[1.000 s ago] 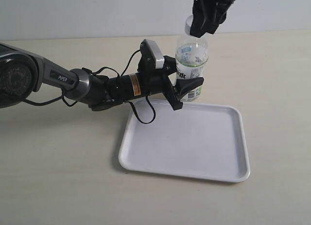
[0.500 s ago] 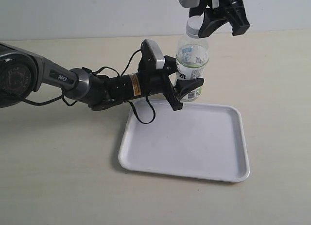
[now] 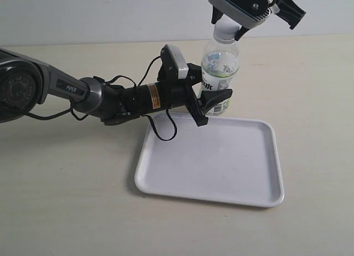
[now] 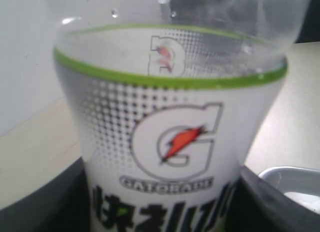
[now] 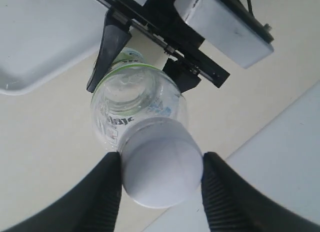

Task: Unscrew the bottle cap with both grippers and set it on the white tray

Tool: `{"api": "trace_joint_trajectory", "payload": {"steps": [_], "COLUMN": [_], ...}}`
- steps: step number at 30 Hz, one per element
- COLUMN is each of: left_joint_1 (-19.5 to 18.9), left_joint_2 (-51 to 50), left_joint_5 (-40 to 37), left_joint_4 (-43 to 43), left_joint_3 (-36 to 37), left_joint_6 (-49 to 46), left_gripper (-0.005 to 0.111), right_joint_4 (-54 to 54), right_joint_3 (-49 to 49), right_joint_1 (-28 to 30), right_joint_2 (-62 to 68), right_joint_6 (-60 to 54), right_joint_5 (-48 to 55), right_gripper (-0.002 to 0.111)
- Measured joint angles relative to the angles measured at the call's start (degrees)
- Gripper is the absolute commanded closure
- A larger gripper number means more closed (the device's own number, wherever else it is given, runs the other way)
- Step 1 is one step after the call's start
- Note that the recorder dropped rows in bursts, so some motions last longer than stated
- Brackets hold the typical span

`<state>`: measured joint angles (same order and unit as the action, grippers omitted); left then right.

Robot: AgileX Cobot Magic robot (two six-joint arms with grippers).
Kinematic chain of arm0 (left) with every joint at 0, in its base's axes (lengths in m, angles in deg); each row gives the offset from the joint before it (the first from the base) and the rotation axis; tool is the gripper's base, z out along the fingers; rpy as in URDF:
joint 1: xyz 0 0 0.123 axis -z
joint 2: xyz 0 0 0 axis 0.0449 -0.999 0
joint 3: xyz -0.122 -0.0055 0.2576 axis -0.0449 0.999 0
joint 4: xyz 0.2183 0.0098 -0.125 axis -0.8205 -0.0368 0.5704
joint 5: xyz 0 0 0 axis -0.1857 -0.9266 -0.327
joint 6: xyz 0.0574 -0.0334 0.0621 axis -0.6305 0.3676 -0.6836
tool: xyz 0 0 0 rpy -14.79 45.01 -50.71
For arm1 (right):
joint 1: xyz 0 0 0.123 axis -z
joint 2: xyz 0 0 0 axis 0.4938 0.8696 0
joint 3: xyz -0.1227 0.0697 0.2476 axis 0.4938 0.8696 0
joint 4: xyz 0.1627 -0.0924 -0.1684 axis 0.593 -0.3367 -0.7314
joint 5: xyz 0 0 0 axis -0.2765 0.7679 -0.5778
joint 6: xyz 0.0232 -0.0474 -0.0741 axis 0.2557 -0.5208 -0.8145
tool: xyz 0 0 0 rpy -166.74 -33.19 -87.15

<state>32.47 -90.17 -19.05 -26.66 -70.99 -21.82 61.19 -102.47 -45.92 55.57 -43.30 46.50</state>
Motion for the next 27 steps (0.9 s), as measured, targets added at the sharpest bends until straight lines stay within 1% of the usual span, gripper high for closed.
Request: {"api": "trace_joint_trajectory", "payload": {"steps": [3, 4, 6, 9, 10, 11, 13, 15, 20, 24, 27], "left_joint_1": [0.0, 0.0, 0.0, 0.0, 0.0, 0.0, 0.0, 0.0, 0.0, 0.0, 0.0], "left_joint_2": [0.0, 0.0, 0.0, 0.0, 0.0, 0.0, 0.0, 0.0, 0.0, 0.0, 0.0], "left_joint_5": [0.0, -0.1, -0.1, -0.1, -0.1, -0.1, -0.1, -0.1, -0.2, -0.2, -0.2], "left_joint_4": [0.0, 0.0, 0.0, 0.0, 0.0, 0.0, 0.0, 0.1, 0.2, 0.4, 0.4], "left_joint_3": [0.0, 0.0, 0.0, 0.0, 0.0, 0.0, 0.0, 0.0, 0.0, 0.0, 0.0], "left_joint_6": [0.0, 0.0, 0.1, 0.2, 0.2, 0.3, 0.9, 1.3, 1.5, 1.6, 1.6], "left_gripper": [0.107, 0.107, 0.107, 0.107, 0.107, 0.107, 0.107, 0.107, 0.107, 0.107, 0.107], "right_joint_4": [-0.3, -0.4, -0.5, -0.8, -0.9, -0.9, -0.9, 0.0, 3.1, 4.3, 4.5], "right_joint_3": [-0.1, -0.1, -0.1, -0.1, -0.1, -0.1, -0.1, -0.1, -0.1, -0.1, -0.1], "right_joint_1": [0.0, 0.0, 0.0, 0.0, 0.0, 0.0, 0.0, 0.0, 0.0, 0.0, 0.0], "right_joint_2": [0.0, 0.0, 0.0, 0.0, 0.0, 0.0, 0.0, 0.0, 0.0, -0.4, -1.3], "right_joint_6": [-0.8, -0.9, -0.9, -0.9, -0.9, -0.9, -0.6, 0.8, 8.0, 21.6, 37.0], "right_joint_5": [0.0, 0.0, -0.1, -0.1, -0.1, -0.1, 0.1, 0.2, 0.3, 0.5, 0.5], "right_gripper": [0.107, 0.103, 0.092, 0.063, 0.048, 0.039, 0.024, 0.023, 0.024, 0.025, 0.025]}}
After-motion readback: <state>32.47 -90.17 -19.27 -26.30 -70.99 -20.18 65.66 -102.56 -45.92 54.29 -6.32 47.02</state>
